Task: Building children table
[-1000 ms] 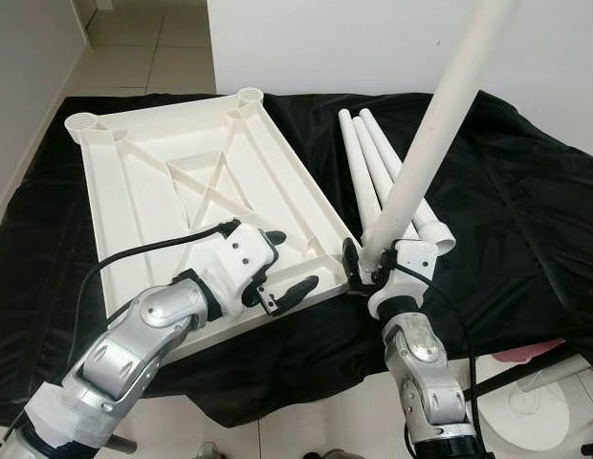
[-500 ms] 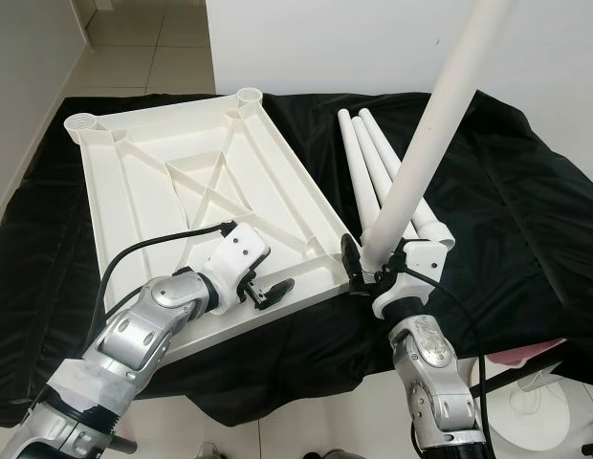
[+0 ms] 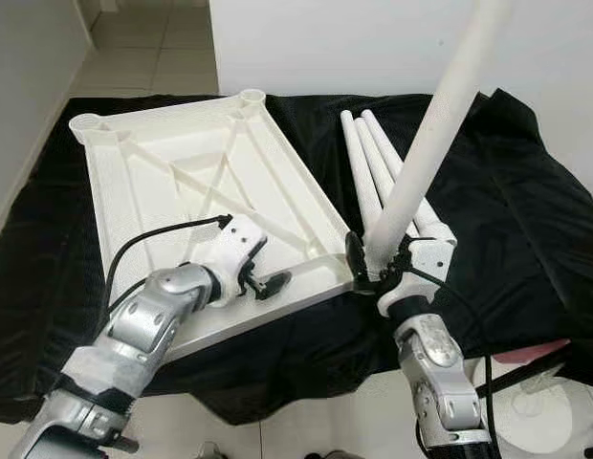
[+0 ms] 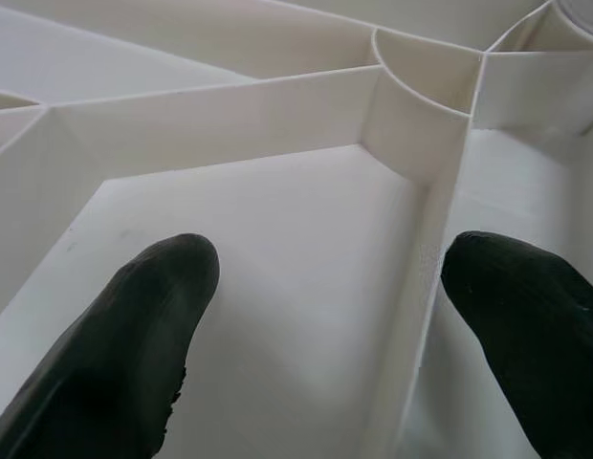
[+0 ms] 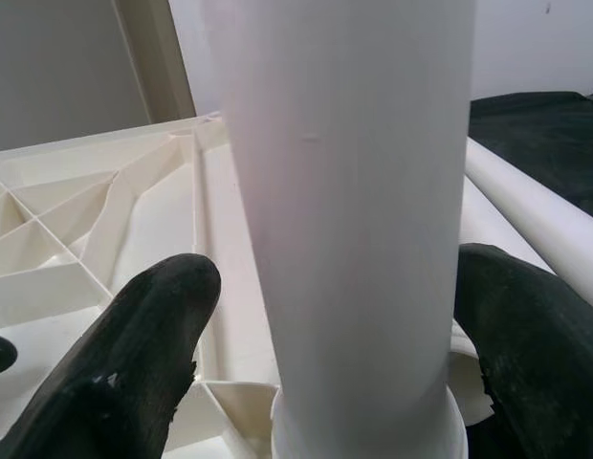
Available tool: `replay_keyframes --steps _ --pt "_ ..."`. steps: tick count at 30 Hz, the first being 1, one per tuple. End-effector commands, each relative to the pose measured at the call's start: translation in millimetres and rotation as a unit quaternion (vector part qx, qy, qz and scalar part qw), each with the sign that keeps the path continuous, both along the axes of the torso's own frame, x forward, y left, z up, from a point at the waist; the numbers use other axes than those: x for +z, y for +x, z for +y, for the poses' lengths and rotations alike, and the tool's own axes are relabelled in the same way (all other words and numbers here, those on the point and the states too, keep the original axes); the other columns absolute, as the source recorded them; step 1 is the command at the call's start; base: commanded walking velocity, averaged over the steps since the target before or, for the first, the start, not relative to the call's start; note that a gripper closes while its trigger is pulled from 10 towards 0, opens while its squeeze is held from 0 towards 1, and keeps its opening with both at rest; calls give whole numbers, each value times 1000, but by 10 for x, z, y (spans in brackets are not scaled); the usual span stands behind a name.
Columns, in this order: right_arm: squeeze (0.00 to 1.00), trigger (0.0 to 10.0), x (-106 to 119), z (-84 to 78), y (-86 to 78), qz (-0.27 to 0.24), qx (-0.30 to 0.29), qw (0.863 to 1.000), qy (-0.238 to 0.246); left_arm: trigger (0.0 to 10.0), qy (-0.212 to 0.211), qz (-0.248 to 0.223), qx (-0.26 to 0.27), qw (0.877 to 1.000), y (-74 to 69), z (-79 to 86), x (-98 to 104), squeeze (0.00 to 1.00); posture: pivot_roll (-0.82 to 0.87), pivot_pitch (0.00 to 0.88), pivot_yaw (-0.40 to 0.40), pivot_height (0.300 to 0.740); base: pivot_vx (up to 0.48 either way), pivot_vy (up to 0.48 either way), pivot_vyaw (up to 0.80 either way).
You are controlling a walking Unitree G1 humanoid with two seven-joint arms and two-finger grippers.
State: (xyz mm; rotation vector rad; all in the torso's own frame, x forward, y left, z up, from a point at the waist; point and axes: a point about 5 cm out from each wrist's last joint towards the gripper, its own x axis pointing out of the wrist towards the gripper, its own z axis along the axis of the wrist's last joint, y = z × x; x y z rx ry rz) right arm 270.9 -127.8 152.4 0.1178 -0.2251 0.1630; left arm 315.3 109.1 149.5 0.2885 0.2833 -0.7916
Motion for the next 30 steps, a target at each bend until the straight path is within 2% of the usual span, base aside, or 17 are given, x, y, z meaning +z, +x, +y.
replay_keyframes --steps 1,11,13,18,20,30 --pt "0 10000 -7 -7 -1 -2 0 1000 4 10000 37 0 99 994 73 179 -114 0 -8 97 -25 740 0 0 0" --pt "0 10000 -5 -9 14 -4 1 1000 1 10000 67 -12 84 994 77 206 -90 0 -10 88 -27 740 0 0 0" --pt "0 10000 -5 -23 16 -5 0 1000 -1 10000 92 -31 65 993 81 221 -12 0 -12 85 -27 740 0 0 0" --pt "0 10000 -4 -34 21 -6 -1 1000 -2 10000 119 -50 55 990 87 238 57 0 -13 82 -25 740 0 0 0" --pt "0 10000 5 -41 28 -9 -2 1000 -4 10000 114 -57 48 991 90 233 156 0 -13 77 -23 740 0 0 0" --pt "0 10000 7 -54 25 -13 -4 1000 -6 10000 87 -58 25 994 52 160 285 0 -17 73 -21 740 0 0 0"
